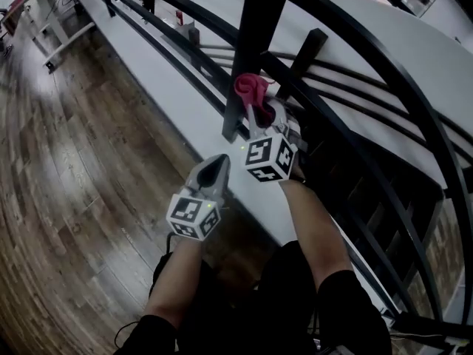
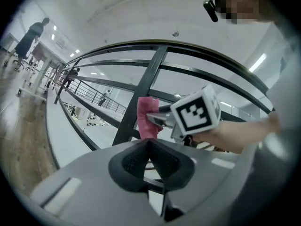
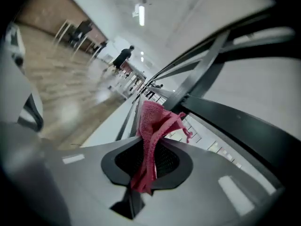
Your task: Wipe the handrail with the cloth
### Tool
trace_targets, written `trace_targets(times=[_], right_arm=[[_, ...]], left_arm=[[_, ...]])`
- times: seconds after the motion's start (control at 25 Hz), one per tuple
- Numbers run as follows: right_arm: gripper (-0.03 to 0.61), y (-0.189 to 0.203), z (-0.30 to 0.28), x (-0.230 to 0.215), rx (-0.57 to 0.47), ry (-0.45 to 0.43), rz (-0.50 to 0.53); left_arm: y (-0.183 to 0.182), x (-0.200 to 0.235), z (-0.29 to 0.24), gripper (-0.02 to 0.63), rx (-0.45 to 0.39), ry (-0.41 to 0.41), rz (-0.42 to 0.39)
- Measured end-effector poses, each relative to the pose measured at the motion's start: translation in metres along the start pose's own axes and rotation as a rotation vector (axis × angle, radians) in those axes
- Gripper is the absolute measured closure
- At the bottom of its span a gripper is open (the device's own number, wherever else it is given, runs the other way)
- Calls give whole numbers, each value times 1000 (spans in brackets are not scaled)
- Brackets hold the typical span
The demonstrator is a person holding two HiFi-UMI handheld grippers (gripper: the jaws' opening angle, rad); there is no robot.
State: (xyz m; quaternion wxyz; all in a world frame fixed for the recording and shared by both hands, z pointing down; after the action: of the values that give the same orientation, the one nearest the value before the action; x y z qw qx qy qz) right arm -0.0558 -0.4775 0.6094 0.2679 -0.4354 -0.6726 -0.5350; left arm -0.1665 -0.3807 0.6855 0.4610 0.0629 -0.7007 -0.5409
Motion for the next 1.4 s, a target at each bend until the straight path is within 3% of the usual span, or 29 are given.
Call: trace_targets(times=[0.08, 0.16, 0.32, 0.52, 0.84, 1.12, 1.4], right_arm=[[532, 10, -15, 6, 40, 31, 153], [534, 17, -28, 9, 67, 14, 198], [534, 23, -41, 9, 117, -72, 127], [534, 25, -43, 16, 169, -143, 156], [534, 32, -13, 12, 207, -118, 90], [534, 49, 23, 14, 238, -111, 44], [534, 69, 60, 15, 283, -106, -3]], left_arm=[[1, -1, 2, 614, 3, 1, 5], [3, -3, 0, 614, 23, 1, -6], [9, -2, -3, 614, 58, -22, -45], [12, -3, -9, 614, 67, -16, -39], [20, -17, -13, 614, 90, 41, -110], [28, -32, -20, 614, 107, 146, -131], [21, -37, -30, 614, 133, 162, -116]])
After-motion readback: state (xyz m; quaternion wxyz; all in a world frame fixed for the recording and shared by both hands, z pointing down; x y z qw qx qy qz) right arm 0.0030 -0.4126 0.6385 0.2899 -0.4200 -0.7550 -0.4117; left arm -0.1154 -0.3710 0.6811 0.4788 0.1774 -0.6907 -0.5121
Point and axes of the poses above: the fingertips, and each gripper's own axes: z backward along the fingers, x to its left, y out of its underside, the point moved 5 cm from there along z, backward along the fingers, and after that the axes turned 14 degrees about z, right-handed, at the moved point
